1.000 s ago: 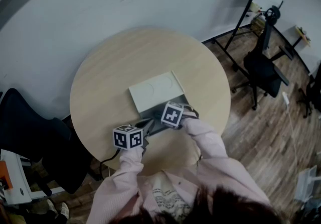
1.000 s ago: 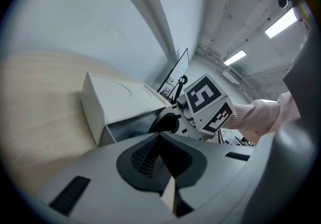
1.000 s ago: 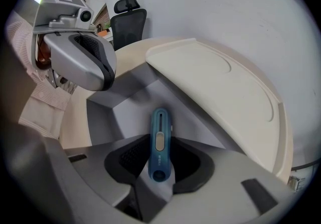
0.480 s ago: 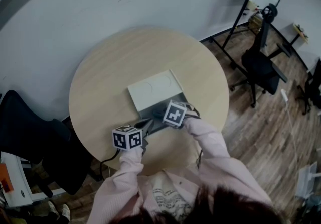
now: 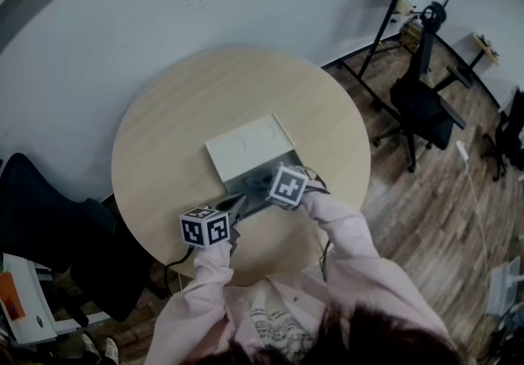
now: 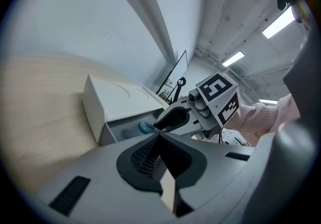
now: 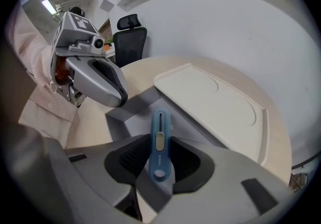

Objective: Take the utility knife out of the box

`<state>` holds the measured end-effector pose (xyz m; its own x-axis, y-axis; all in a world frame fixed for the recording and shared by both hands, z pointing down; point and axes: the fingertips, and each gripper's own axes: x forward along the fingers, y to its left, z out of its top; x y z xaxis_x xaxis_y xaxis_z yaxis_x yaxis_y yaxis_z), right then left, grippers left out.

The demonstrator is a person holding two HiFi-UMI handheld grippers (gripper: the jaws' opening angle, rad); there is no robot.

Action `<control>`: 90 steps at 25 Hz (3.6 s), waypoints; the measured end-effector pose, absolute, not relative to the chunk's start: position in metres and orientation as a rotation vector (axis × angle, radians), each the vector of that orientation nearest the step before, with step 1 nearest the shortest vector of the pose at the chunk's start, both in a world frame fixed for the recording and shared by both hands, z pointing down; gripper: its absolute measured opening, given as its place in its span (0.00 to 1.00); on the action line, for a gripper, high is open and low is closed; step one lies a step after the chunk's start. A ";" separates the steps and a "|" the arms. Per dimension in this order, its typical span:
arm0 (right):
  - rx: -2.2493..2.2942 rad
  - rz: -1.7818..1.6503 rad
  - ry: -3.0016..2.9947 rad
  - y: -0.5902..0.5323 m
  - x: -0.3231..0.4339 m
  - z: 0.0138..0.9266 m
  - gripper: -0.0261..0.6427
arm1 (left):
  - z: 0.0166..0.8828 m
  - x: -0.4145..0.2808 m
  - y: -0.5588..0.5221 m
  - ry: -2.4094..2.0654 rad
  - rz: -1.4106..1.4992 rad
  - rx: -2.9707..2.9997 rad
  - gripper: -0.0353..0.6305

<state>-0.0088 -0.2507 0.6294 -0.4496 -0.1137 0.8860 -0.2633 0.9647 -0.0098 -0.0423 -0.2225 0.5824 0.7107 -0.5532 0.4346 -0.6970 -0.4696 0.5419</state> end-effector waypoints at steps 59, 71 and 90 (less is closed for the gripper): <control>0.759 0.549 -2.870 -0.239 0.002 0.485 0.25 | 0.498 -0.051 -0.210 -1.133 0.045 2.489 0.06; 0.767 0.517 -2.913 -0.231 0.004 0.476 0.25 | 0.487 -0.056 -0.202 -1.149 0.031 2.524 0.06; 0.746 0.504 -2.923 -0.231 -0.002 0.478 0.24 | 0.485 -0.055 -0.203 -1.132 0.050 2.546 0.06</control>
<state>-0.0021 -0.2306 0.4782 -0.8777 -0.4520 0.1593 -0.4792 0.8269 -0.2943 -0.0546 -0.2031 0.4850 0.6795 -0.7130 0.1730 -0.7255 -0.6179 0.3032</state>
